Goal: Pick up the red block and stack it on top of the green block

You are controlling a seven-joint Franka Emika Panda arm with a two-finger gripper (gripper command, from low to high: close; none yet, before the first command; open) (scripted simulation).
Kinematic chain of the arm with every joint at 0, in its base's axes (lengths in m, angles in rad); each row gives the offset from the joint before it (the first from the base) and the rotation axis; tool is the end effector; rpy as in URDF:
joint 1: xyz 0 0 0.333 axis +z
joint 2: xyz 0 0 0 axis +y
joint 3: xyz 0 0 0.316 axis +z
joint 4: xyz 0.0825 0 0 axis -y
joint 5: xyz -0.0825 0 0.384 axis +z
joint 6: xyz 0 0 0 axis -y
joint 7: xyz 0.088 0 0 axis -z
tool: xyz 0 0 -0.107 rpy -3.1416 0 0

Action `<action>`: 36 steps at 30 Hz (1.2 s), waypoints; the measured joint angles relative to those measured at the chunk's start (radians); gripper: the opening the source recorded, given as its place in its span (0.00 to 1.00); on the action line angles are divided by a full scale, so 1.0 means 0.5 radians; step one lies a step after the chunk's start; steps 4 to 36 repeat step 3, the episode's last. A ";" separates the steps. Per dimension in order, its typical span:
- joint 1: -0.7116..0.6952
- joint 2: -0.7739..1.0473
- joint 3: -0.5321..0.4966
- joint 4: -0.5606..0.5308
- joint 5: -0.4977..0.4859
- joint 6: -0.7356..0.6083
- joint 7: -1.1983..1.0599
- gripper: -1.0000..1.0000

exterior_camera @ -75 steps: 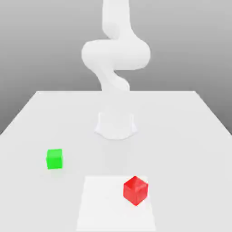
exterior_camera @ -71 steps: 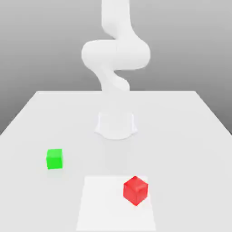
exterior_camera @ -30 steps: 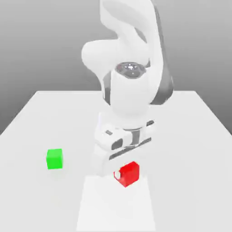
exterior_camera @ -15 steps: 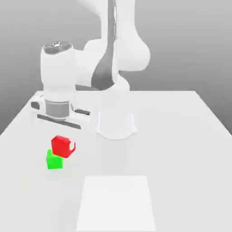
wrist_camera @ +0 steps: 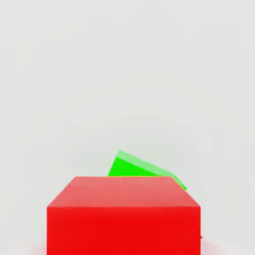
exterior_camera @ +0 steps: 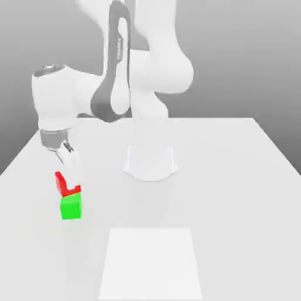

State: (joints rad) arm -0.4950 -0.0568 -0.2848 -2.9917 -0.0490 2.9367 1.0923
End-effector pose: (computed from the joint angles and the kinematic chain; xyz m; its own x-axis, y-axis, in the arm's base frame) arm 0.2256 -0.2152 0.1868 -0.2502 -0.9682 -0.0053 -0.9682 0.2502 -0.0028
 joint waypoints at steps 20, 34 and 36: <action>0.008 0.046 0.003 0.001 0.029 0.045 -0.019 1.00; 0.008 0.046 0.003 0.001 0.029 0.045 -0.019 1.00; 0.008 0.046 0.003 0.001 0.029 0.045 -0.019 1.00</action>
